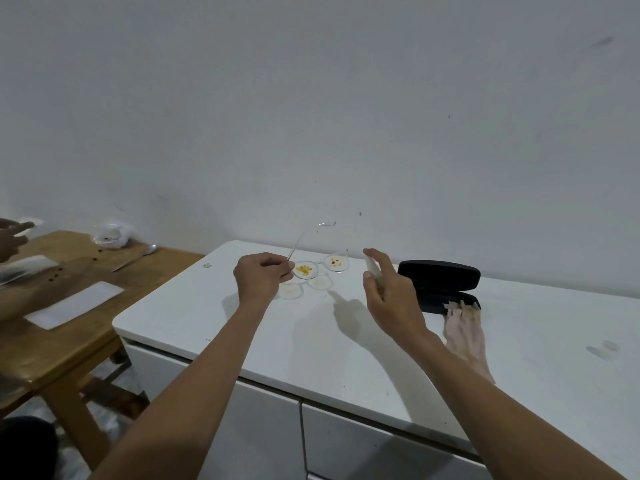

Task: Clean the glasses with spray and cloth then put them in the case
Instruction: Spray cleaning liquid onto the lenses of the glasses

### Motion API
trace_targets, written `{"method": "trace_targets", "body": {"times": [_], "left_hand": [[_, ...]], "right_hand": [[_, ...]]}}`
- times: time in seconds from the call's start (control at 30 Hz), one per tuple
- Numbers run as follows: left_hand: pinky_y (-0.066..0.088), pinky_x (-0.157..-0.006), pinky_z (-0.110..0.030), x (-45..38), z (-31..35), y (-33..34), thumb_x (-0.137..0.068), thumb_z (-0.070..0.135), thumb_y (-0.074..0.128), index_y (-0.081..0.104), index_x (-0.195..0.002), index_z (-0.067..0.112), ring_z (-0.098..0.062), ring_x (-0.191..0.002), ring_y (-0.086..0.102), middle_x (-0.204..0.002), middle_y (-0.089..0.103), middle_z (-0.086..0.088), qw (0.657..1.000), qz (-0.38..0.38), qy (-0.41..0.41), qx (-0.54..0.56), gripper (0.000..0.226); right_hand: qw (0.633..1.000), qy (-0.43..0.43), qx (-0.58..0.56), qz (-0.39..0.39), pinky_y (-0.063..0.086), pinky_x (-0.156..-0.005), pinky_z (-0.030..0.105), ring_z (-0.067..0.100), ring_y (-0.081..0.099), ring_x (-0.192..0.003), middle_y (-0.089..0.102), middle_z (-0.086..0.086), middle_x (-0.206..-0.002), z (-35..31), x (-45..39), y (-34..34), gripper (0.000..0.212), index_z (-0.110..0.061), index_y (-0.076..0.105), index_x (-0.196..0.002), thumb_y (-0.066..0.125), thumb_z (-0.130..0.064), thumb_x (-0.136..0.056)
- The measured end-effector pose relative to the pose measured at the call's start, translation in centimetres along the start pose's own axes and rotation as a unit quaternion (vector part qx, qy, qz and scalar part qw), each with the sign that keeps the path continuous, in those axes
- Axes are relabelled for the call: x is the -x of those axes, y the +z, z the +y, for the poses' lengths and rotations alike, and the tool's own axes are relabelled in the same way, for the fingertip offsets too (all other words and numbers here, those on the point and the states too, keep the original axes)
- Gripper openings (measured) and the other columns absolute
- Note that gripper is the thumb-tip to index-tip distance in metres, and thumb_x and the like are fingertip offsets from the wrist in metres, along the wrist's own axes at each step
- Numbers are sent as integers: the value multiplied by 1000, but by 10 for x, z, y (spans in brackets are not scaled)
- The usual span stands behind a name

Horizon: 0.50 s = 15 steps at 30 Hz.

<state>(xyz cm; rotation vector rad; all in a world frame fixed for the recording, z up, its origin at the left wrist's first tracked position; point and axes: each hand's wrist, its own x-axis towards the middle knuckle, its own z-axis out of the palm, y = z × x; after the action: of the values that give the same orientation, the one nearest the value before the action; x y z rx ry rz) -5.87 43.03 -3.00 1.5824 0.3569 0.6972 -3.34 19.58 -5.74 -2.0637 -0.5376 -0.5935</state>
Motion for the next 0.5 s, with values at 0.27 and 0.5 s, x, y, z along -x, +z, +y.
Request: {"method": "trace_targets", "body": {"times": [0.27,0.5], "left_hand": [[60,-67,-22,1,4,0,-74,-6,84,77,-84,-2,-30,-72,78,-79,76,-19,998,-48,14,28,13],[62,-68,-24,2,5,3,-74,-7,83,77,-86,-6,-33,-74,77,-81,75,-23,998,-59,21,33,14]], "right_hand": [[1000,-23,4,-6,37,-57,26,10,47,-53,41,-10,-53,-6,-5,2,46,-32,49,-147,48,-17,-103],[997,-50,59,1,43,-66,34,12,50,-70,49,-15,-74,-9,-5,6,42,-33,49,-146,47,-24,-104]]}}
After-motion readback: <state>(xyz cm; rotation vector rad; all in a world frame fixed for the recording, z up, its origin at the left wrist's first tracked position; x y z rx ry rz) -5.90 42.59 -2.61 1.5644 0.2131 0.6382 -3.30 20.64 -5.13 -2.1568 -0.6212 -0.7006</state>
